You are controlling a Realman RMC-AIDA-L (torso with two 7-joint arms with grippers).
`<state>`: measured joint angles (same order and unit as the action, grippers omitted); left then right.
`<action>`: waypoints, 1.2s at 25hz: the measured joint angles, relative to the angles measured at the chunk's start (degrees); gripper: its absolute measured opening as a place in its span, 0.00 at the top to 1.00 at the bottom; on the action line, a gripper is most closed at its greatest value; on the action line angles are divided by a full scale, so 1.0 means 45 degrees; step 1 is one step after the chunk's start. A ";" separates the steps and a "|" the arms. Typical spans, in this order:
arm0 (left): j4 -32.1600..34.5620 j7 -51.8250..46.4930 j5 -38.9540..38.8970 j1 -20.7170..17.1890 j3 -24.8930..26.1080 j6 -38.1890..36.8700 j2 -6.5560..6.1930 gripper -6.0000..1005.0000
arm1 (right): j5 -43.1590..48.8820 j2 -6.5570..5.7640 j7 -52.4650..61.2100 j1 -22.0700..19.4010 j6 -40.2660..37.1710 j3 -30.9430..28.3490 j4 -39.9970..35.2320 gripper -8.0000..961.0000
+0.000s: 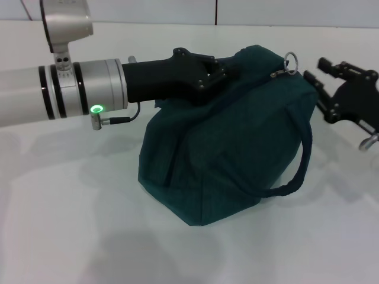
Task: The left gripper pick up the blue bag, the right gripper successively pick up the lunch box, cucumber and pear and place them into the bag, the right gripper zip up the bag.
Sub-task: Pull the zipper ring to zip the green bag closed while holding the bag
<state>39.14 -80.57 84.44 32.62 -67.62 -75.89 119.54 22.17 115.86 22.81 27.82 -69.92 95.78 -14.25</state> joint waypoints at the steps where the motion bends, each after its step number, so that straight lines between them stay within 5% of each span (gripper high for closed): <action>1: 0.0000 0.0001 -0.0057 -0.0022 -0.0001 -0.0053 0.0003 0.93 | 0.0094 0.0019 0.0075 0.0046 0.0017 0.0169 -0.0062 0.67; 11: 0.0005 -0.0071 -0.0291 -0.0039 -0.0082 -0.0222 0.0018 0.94 | 0.0095 0.0064 0.0721 -0.0002 0.0042 0.2740 -0.1219 0.67; 30: -0.0008 -0.0078 -0.0311 -0.0221 -0.0074 -0.0247 0.0015 0.94 | 0.0014 -0.0006 0.0341 -0.0997 -0.0904 0.1547 -0.1404 0.69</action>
<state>39.11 -80.92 83.04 31.62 -67.96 -77.00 119.61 22.24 115.84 24.35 23.33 -73.98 102.74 -20.57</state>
